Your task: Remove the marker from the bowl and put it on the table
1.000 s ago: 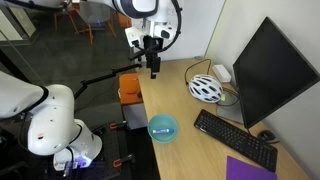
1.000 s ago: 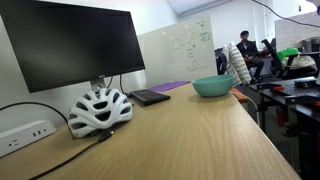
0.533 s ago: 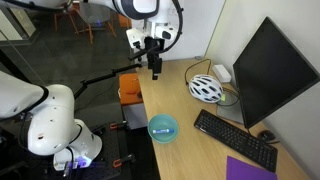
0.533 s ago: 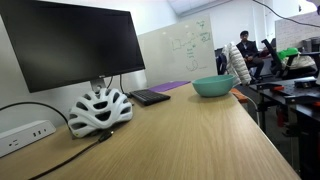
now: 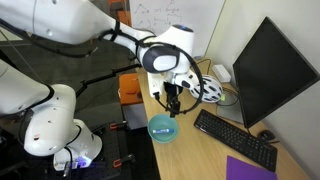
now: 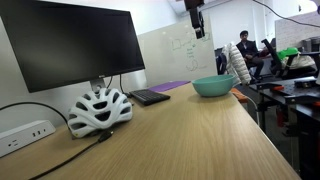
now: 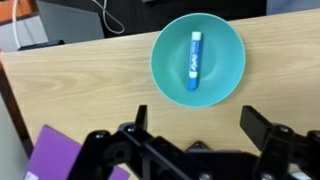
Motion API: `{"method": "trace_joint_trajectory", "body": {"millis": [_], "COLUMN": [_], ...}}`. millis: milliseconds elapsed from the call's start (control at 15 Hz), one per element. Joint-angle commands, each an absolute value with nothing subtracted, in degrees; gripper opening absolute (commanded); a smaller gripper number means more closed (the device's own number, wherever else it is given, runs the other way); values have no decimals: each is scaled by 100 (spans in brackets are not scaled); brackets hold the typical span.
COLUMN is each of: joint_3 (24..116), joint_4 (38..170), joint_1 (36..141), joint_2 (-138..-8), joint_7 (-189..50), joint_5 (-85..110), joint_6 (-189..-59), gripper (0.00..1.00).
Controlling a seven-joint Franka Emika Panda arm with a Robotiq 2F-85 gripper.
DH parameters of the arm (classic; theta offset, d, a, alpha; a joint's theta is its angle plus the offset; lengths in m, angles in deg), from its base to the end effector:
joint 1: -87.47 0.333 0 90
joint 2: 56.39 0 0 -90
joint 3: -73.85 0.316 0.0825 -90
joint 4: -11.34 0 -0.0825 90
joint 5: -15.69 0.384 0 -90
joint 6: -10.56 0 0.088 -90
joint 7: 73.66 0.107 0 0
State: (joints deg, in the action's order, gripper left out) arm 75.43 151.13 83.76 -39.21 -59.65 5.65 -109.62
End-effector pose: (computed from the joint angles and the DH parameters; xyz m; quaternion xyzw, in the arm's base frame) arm 0.4366 -0.0246 0.4118 0.9921 -0.0953 -0.0131 0.0805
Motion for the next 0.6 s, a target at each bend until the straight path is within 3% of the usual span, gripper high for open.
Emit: {"method": "trace_joint_trajectory", "body": {"millis": [0,533], "joint_3": [7260,7250], "joint_4": [15257,15410], "joint_1": [8344,8525], "joint_2": [-4537,-5572], "joint_7": [-6307,-6461], "joint_5": [770,1094], "joint_6": [-11607,-11990], "gripper": [100,100]}}
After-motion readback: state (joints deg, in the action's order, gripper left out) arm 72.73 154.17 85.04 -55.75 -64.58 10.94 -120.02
